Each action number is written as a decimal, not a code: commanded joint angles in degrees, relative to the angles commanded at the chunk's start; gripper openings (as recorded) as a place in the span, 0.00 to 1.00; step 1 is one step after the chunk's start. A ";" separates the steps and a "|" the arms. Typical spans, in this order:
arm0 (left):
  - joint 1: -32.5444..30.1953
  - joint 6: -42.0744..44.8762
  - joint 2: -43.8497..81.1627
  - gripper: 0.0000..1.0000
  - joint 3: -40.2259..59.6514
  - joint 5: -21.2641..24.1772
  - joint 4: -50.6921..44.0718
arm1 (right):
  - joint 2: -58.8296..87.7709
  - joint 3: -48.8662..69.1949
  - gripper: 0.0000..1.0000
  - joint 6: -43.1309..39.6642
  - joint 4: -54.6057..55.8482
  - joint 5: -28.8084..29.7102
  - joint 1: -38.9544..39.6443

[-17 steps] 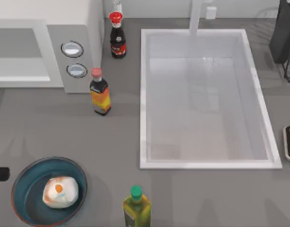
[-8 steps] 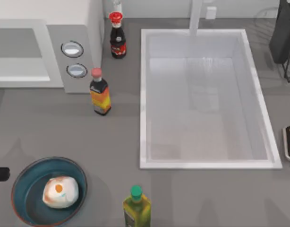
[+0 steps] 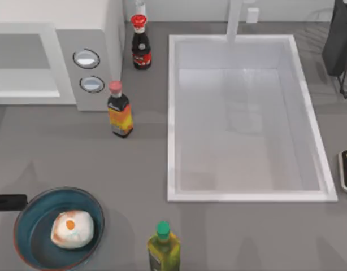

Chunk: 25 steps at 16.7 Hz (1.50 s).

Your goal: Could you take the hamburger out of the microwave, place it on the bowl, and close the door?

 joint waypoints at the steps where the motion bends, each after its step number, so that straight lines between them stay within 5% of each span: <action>1: -1.51 0.02 1.39 0.00 -0.27 -1.52 1.65 | 0.00 0.00 1.00 0.00 0.00 0.00 0.00; 9: -3.22 0.01 2.48 0.00 0.19 -3.24 2.69 | 0.00 0.00 1.00 0.00 0.00 0.00 0.00; 16: -1.56 -0.09 -3.12 0.00 6.36 -1.59 -9.42 | 0.00 0.00 1.00 0.00 0.00 0.00 0.00; 25: 2.32 -0.02 1.81 0.00 5.91 2.48 -4.09 | 0.00 0.00 1.00 0.00 0.00 0.00 0.00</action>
